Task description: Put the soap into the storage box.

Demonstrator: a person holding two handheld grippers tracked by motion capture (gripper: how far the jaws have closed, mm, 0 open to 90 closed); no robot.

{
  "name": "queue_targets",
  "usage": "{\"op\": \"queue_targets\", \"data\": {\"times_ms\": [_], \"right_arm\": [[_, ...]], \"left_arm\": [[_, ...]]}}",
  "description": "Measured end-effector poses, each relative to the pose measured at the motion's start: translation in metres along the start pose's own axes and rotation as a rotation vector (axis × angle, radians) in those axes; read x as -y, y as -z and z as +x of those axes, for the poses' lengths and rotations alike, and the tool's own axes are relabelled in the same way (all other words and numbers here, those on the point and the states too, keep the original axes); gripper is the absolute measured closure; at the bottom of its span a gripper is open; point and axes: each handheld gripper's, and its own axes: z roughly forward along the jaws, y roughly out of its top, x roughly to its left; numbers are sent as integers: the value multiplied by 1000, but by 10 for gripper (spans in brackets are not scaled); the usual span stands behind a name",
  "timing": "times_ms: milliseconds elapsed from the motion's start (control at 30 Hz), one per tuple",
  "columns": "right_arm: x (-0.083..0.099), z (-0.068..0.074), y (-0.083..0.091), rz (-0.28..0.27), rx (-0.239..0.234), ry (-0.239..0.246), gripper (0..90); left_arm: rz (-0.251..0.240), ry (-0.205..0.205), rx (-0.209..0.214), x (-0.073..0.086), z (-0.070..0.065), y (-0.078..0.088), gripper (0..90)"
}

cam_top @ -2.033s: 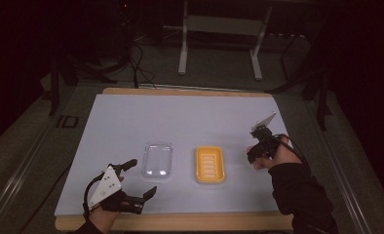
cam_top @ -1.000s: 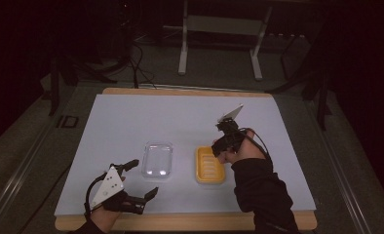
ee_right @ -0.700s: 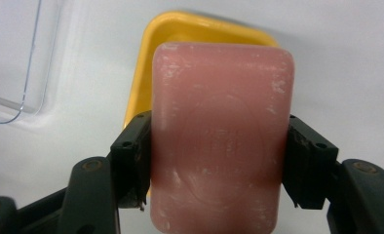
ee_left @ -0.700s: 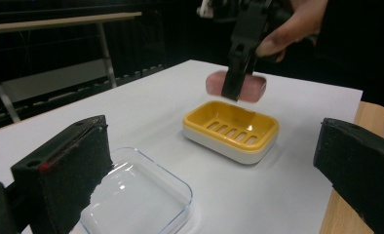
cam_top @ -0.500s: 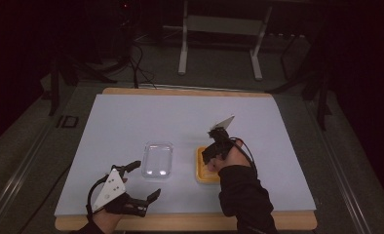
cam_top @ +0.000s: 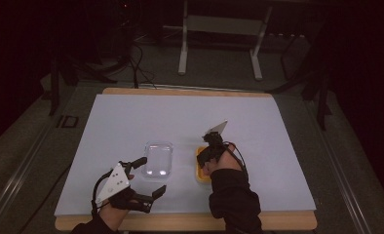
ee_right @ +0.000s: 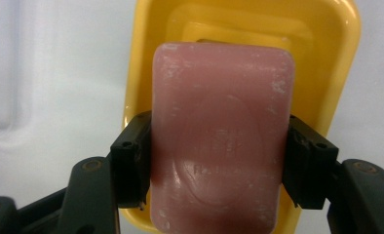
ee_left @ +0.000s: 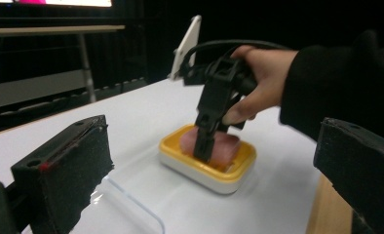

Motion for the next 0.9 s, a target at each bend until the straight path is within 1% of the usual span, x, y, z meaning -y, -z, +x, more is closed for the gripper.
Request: {"op": "queue_targets", "data": {"times_ms": [133,167,200,233,300,400,500,600,633,700,800,833,867,900], "right_arm": [[-1,2,-5,15,43,4,370],[-1,2,-5,15,43,4,370],[-1,2,-6,15,40,2,370],[-1,4,-7,22,40,16,369],[-1,6,-11,39,44,12,371],[-1,6,-11,39,47,3,370],[-2,6,-10,47,53,-3,369],[-1,7,-9,70,60,-2,368],[-1,8,-9,75,68,8,369],[-1,8,-9,84,66,23,369],[-1,7,-7,73,54,11,351],[-2,7,-5,63,49,8,339],[-3,7,-2,50,52,6,302],[-3,6,1,45,45,4,303]], "left_arm": [[-2,7,8,-1,1,-2,7],[-2,7,8,-1,1,-2,7],[-5,15,24,-1,2,-2,7],[-5,18,32,-1,2,-3,7],[10,10,30,0,1,-4,7],[14,-6,26,0,0,-4,7],[17,-6,25,0,0,-4,7],[21,-7,26,0,0,-4,7],[22,-8,27,1,0,-4,7],[28,-11,33,1,-1,-5,7],[34,-18,38,1,-2,-6,7],[35,-20,41,1,-2,-6,6],[35,-22,42,1,-2,-6,7],[35,-21,43,1,-2,-6,6]]}}
